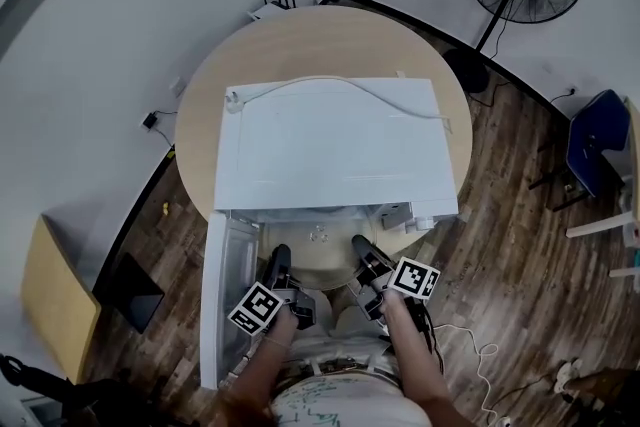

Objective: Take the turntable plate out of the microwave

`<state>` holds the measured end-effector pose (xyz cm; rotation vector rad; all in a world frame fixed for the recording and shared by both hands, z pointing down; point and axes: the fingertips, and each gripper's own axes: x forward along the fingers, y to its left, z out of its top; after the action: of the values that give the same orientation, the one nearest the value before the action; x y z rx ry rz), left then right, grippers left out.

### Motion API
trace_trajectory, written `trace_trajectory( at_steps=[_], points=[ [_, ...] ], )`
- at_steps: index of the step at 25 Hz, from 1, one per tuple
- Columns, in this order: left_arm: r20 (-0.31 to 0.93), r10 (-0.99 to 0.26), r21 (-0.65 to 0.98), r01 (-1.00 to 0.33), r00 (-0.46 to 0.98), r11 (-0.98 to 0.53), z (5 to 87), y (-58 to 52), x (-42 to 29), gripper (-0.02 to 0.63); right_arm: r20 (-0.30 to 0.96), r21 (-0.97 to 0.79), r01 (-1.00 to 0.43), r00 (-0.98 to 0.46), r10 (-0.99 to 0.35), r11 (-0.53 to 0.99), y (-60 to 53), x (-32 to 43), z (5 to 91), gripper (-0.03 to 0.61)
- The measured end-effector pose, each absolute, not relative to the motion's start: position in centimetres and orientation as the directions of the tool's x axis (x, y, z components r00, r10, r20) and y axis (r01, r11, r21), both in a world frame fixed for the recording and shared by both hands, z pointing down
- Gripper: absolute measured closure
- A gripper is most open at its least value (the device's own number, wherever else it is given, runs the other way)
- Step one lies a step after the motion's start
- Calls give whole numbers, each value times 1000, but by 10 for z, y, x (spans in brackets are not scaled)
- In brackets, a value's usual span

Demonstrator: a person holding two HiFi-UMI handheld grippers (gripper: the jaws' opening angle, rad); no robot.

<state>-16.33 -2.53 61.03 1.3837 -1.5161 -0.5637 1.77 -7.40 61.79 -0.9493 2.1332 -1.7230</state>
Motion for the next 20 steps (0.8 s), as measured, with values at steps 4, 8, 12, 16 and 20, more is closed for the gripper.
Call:
trace_trajectory(
  at_steps=[4, 8, 12, 16, 20],
  points=[
    [330, -939, 841, -483, 100, 244, 598, -16, -157, 525, 196, -940, -323, -774, -602, 109, -65, 24, 609, 523],
    [322, -942, 839, -489, 95, 237, 590, -6, -150, 525, 197, -939, -324, -783, -591, 115, -56, 30, 602, 522],
    [309, -947, 844, -485, 92, 228, 585, 1, -145, 525, 191, -936, -326, -790, -582, 135, -50, 35, 595, 522],
    [292, -952, 847, -489, 96, 210, 576, 6, -141, 525, 179, -937, -319, -790, -586, 144, -45, 39, 587, 522],
    [277, -956, 849, -492, 101, 194, 567, 13, -135, 525, 159, -939, -307, -791, -590, 158, -38, 44, 577, 522]
  ],
)
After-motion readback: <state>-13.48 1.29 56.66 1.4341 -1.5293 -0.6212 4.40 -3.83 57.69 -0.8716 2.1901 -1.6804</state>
